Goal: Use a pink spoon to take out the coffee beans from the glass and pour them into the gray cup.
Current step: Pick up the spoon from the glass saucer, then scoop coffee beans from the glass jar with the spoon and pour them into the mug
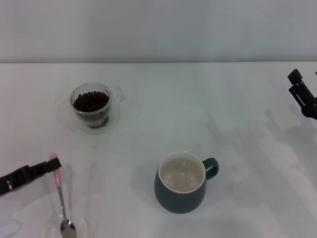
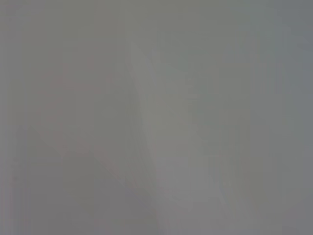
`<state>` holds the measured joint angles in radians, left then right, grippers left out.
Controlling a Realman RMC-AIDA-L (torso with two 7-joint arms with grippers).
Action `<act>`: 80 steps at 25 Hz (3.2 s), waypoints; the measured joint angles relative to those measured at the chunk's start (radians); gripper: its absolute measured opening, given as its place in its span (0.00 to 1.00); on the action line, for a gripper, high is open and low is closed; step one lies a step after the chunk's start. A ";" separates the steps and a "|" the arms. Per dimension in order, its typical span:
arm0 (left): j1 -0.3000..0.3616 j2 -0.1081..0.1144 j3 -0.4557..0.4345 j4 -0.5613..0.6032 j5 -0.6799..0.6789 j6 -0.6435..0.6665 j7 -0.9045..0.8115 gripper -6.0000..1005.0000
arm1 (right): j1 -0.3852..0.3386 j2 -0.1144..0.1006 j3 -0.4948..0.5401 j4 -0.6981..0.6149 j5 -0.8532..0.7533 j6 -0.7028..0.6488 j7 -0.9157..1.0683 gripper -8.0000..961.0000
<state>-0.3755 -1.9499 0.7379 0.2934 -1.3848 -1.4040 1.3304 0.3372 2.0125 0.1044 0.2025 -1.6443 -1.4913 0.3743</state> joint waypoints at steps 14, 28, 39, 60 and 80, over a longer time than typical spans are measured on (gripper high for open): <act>0.050 0.006 -0.002 0.072 -0.261 -0.053 0.087 0.13 | 0.000 0.000 0.000 0.000 0.000 -0.008 0.008 0.85; -0.095 -0.020 -0.001 0.075 -0.563 0.085 0.309 0.13 | -0.007 0.000 -0.001 -0.004 -0.005 -0.002 0.026 0.85; -0.213 -0.066 0.004 0.068 -0.558 0.326 0.347 0.13 | -0.011 -0.002 -0.008 -0.016 -0.010 0.011 0.026 0.85; -0.253 -0.123 0.010 -0.001 -0.596 0.418 0.600 0.13 | -0.012 -0.005 -0.001 -0.089 0.000 0.065 0.074 0.85; -0.308 -0.129 0.003 -0.104 -0.609 0.490 0.603 0.13 | -0.020 -0.006 0.000 -0.089 0.000 0.055 0.074 0.85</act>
<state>-0.6835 -2.0786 0.7408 0.1898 -1.9942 -0.9136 1.9335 0.3167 2.0063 0.1044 0.1135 -1.6443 -1.4360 0.4479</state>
